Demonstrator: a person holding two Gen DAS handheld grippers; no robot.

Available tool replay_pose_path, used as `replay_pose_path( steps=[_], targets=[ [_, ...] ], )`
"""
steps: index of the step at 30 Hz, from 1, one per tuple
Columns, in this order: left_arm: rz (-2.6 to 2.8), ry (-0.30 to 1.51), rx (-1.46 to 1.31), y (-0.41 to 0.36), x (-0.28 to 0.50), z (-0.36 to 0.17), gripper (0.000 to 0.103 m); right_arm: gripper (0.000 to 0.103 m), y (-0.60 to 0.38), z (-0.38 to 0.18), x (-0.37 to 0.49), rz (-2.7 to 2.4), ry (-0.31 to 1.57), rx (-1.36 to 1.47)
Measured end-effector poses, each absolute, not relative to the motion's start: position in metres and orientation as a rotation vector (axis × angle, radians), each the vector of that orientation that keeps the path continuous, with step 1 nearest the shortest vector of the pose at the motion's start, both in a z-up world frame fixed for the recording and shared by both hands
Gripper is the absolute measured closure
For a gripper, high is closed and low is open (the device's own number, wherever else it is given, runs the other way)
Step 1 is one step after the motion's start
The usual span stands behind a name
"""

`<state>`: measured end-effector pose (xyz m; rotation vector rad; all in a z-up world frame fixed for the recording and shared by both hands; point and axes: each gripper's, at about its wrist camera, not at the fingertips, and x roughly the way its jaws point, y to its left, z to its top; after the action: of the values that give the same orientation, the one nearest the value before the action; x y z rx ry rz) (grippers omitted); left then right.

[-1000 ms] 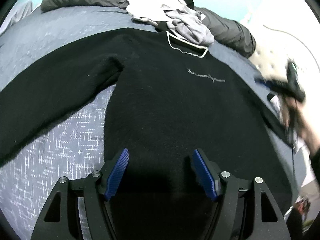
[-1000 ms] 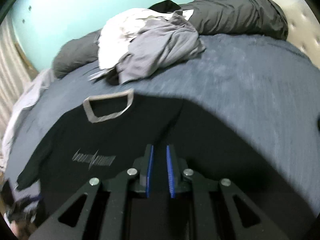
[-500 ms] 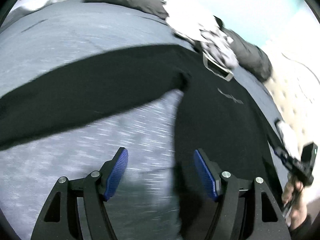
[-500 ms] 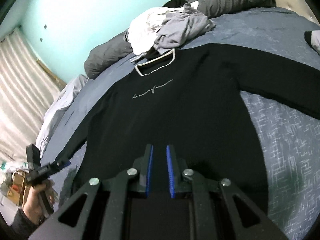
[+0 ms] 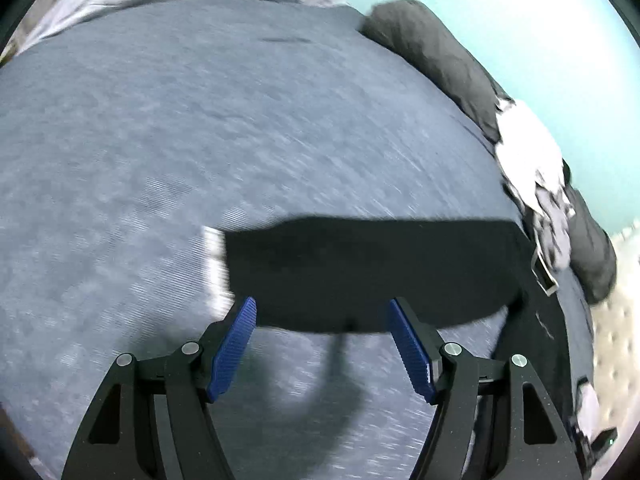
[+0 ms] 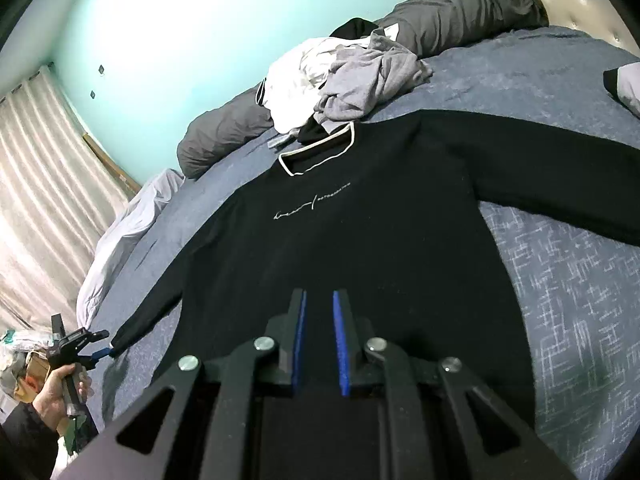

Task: Fold clothes
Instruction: 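Grasp the sleeve cuff with the left gripper and pull it outward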

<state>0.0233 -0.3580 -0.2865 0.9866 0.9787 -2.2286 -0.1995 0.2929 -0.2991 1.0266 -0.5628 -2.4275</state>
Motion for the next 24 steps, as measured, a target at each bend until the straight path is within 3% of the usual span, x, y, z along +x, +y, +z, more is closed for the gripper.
replay_pose_path(
  steps=[3, 11, 14, 16, 19, 24],
  targets=[
    [-2.188, 0.898, 0.978, -0.373, 0.026, -0.286, 0.031, 0.09, 0.294, -0.3, -0.199, -2.418, -0.576, 1.027],
    [-2.193, 0.921, 1.045, -0.4, 0.008, -0.313, 0.031, 0.09, 0.291, -0.304, -0.197, -2.416, -0.573, 1.038],
    [-2.231, 0.872, 1.089, -0.396, -0.003, -0.317, 0.058, 0.09, 0.292, -0.305, -0.197, -2.426, -0.573, 1.042],
    [-2.248, 0.835, 1.125, -0.394, -0.009, -0.317, 0.084, 0.09, 0.293, -0.307, -0.199, -2.428, -0.584, 1.048],
    [-2.287, 0.796, 1.15, -0.393, -0.014, -0.31, 0.093, 0.09, 0.295, -0.31, -0.201, -2.416, -0.606, 1.06],
    [-2.329, 0.717, 1.105, -0.404, -0.018, -0.278, 0.095, 0.09, 0.295, -0.311, -0.202, -2.412, -0.609, 1.062]
  ],
)
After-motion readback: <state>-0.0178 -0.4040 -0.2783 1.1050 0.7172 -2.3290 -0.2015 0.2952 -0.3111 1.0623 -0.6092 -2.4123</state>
